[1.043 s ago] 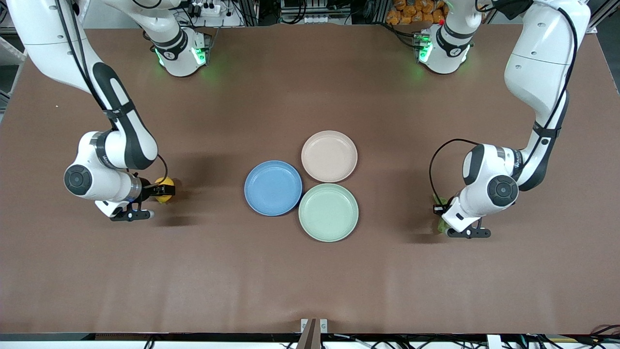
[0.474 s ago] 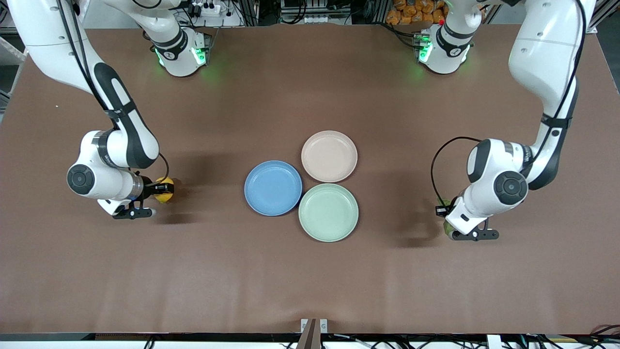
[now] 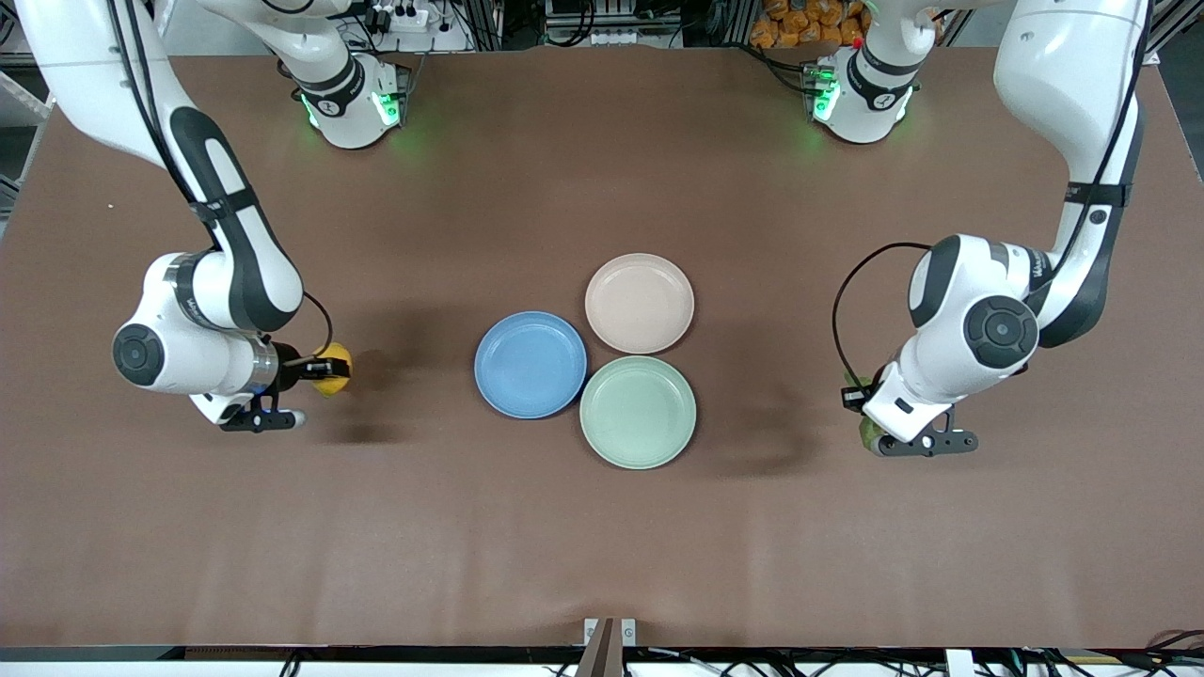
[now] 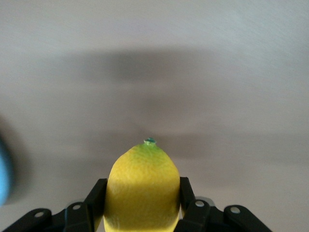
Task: Place lemon and lettuce in plates
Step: 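Close the right gripper on the lemon while the left gripper grasps lettuce, then carry the lemon onto the blue plate while the left gripper lifts lettuce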
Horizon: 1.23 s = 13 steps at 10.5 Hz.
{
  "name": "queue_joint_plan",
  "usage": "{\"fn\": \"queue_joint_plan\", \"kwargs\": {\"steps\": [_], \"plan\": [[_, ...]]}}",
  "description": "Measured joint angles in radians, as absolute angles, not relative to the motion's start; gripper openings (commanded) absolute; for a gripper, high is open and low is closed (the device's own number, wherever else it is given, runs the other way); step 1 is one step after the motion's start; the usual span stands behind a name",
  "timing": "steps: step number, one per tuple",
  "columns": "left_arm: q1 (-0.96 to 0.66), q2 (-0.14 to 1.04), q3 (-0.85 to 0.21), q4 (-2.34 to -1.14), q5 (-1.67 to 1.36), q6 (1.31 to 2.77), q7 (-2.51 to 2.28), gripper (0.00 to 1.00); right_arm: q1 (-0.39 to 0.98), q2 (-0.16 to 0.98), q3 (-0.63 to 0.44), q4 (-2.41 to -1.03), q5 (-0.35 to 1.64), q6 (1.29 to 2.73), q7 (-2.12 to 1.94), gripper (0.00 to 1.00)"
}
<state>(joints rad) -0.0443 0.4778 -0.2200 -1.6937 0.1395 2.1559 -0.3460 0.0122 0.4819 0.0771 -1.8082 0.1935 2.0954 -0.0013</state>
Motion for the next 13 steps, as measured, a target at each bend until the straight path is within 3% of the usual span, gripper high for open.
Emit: {"fn": "queue_joint_plan", "kwargs": {"steps": [3, 6, 9, 10, 11, 12, 13], "plan": [[-0.045, 0.444, -0.268, -1.646, 0.139, 2.051, -0.404, 0.0, 0.132, 0.494, 0.136, -1.684, 0.208, 2.078, 0.282, 0.0], [-0.046, 0.411, -0.344, -1.624, 0.139, 1.984, -0.521, 0.0, 0.238, 0.609, 0.211, -1.605, 0.208, 2.132, 0.535, 0.0], [-0.054, 0.407, -0.456, -1.626, 0.139, 1.971, -0.728, 0.0, 0.333, 0.681, 0.215, -1.576, 0.207, 2.198, 0.66, 0.0], [-0.065, 0.408, -0.484, -1.629, 0.139, 1.967, -0.796, 0.0, 0.342, 0.691, 0.216, -1.577, 0.207, 2.196, 0.671, 0.05], [-0.087, 0.412, -0.494, -1.634, 0.139, 1.966, -0.853, 0.0, 0.342, 0.7, 0.216, -1.578, 0.207, 2.192, 0.675, 0.26], [-0.119, 0.419, -0.495, -1.636, 0.139, 1.966, -0.909, 0.0, 0.342, 0.71, 0.215, -1.579, 0.207, 2.19, 0.675, 0.62], [-0.151, 0.432, -0.496, -1.638, 0.139, 1.966, -0.96, 0.0, 0.341, 0.718, 0.214, -1.579, 0.207, 2.19, 0.675, 0.86]]}}
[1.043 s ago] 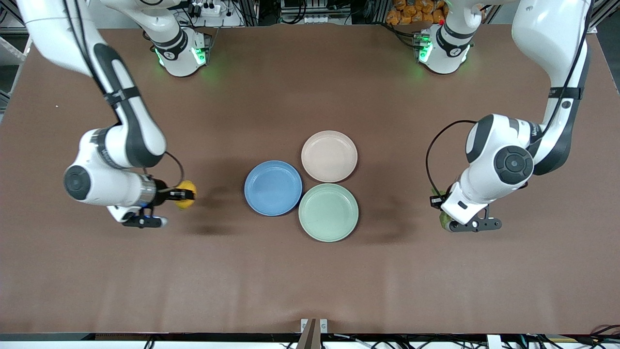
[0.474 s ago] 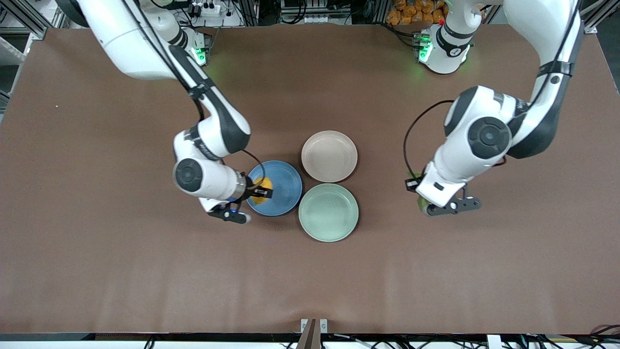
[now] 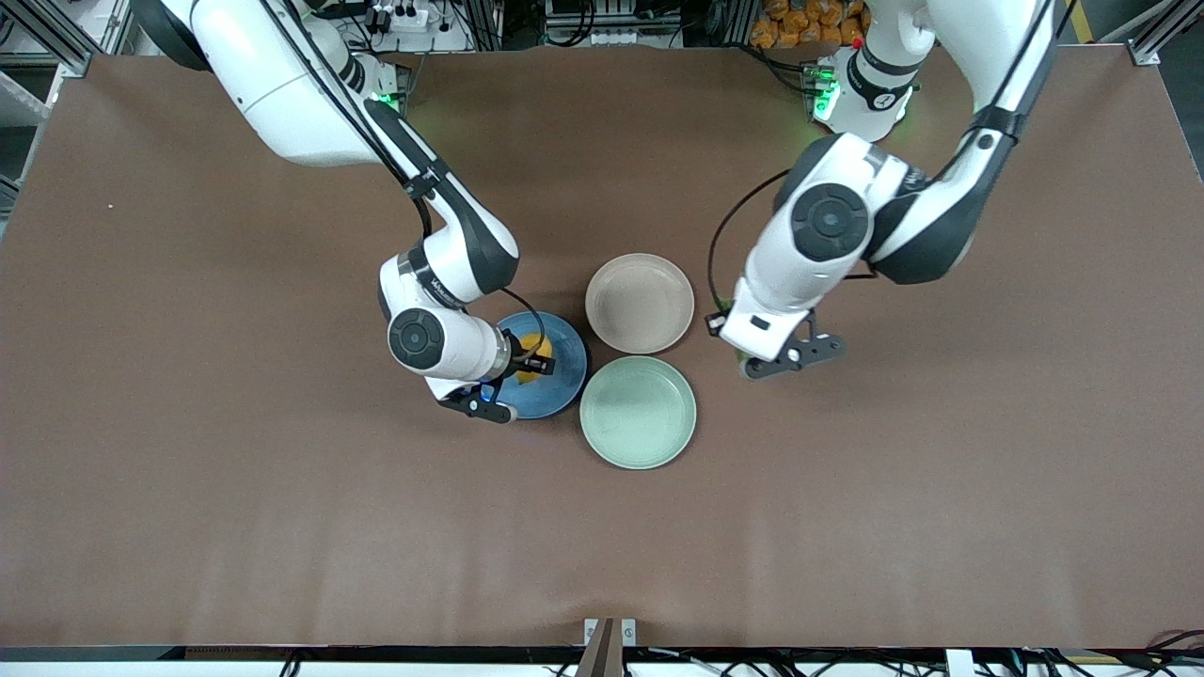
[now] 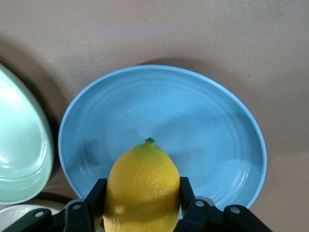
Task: Place lemon and lettuce in plates
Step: 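Carry the lemon onto the blue plate while the left gripper lifts lettuce, then open the right gripper and withdraw while the left gripper lowers lettuce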
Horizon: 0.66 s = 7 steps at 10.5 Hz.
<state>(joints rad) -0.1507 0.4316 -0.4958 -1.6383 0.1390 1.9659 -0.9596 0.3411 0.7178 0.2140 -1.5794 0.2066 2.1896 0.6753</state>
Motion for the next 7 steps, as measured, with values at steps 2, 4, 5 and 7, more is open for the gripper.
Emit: {"fn": "queue_joint_plan", "kwargs": {"steps": [2, 4, 5, 7], "plan": [[-0.204, 0.462, -0.496, -1.64, 0.139, 1.97, -1.046, 0.0, 0.34, 0.722, 0.214, -1.581, 0.207, 2.189, 0.676, 1.0], [-0.242, 0.497, -0.495, -1.643, 0.139, 2.007, -1.139, 0.0, 0.333, 0.719, 0.213, -1.574, 0.203, 2.191, 0.675, 1.0], [-0.262, 0.518, -0.495, -1.646, 0.139, 2.036, -1.184, 0.0, 0.323, 0.712, 0.212, -1.566, 0.19, 2.189, 0.665, 1.0], [-0.31, 0.574, -0.493, -1.652, 0.162, 2.115, -1.28, 0.0, 0.27, 0.666, 0.209, -1.548, 0.157, 2.142, 0.613, 1.0]]}}
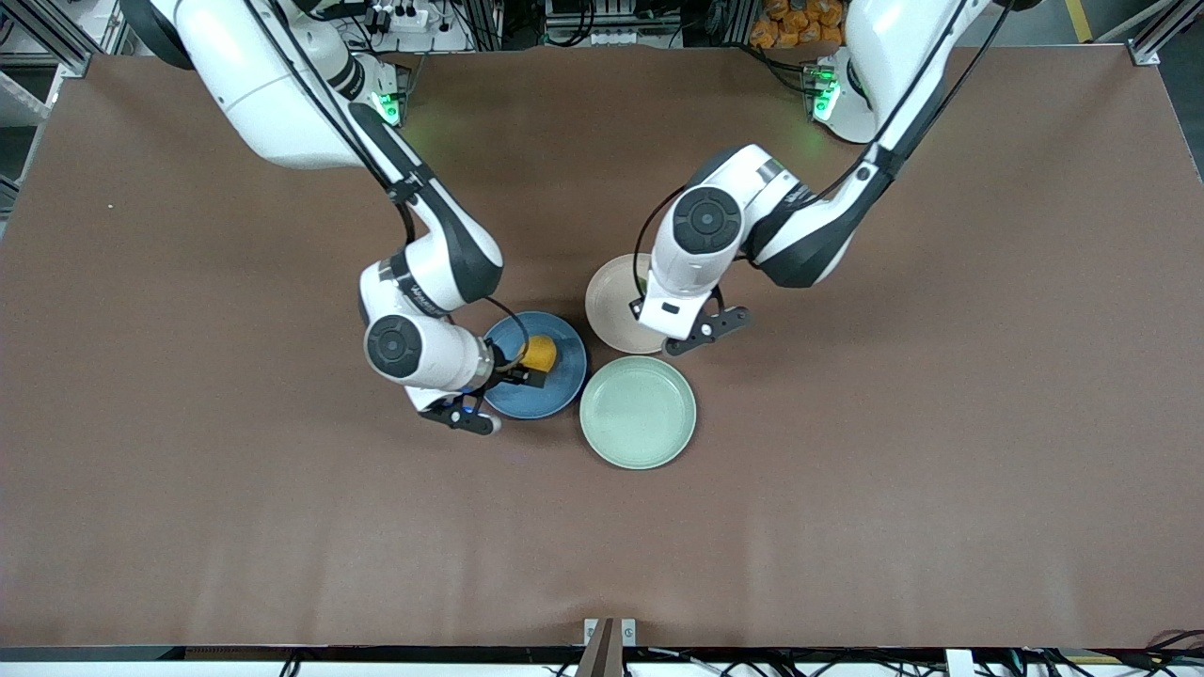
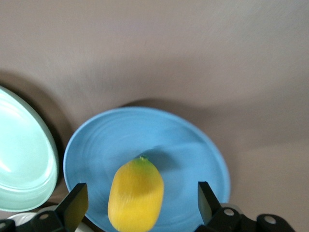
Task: Place lemon and lettuce in plates
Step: 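Open the right gripper and withdraw while the left gripper lowers lettuce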
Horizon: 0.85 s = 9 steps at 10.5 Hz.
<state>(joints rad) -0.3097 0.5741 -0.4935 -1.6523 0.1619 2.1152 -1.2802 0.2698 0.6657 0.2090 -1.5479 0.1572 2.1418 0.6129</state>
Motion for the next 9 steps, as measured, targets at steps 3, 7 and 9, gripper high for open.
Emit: {"fn": "queue_joint_plan", "kwargs": {"steps": [3, 7, 9], "plan": [[-0.36, 0.672, -0.492, -1.654, 0.273, 2.197, -1.421, 0.0, 0.159, 0.536, 0.201, -1.538, 0.051, 2.024, 0.506, 1.0], [-0.369, 0.724, -0.487, -1.659, 0.302, 2.206, -1.438, 0.99, 0.084, 0.382, 0.063, -1.536, 0.035, 1.92, 0.139, 1.0], [-0.368, 0.725, -0.48, -1.658, 0.303, 2.206, -1.438, 1.0, 0.038, 0.307, 0.026, -1.527, 0.035, 1.865, 0.015, 1.0]]}}
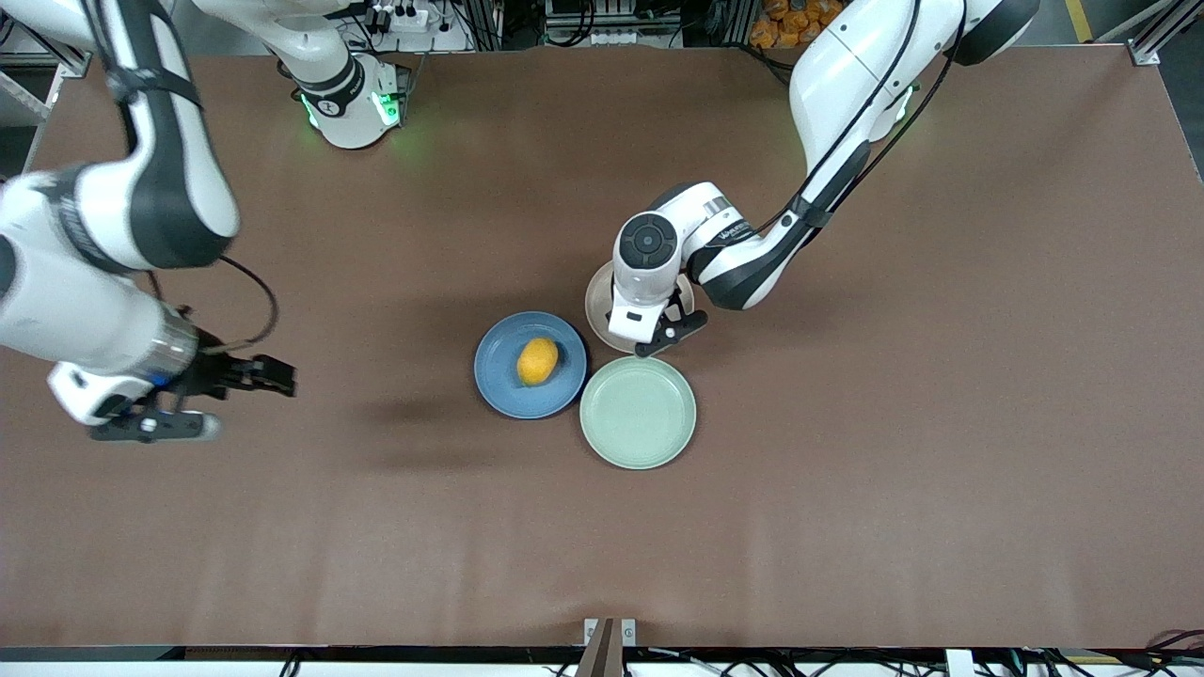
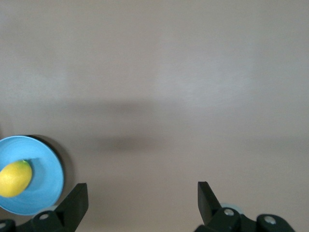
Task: Place lemon and lettuce in plates
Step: 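Open the right gripper and withdraw while the left gripper lowers lettuce, then release the lettuce onto the beige plate with the left gripper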
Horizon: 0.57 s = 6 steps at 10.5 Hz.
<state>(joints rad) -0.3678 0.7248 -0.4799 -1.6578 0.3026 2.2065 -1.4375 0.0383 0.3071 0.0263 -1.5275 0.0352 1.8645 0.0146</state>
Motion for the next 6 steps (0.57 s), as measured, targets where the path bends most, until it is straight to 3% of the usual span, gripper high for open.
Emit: {"fn": "queue_joint_plan", "kwargs": {"steps": [6], "plan": [[-0.341, 0.67, -0.468, -1.596, 0.312, 2.21, -1.432, 1.0, 0.014, 0.103, -0.038, -1.458, 0.0, 1.568, -0.067, 1.0]]}}
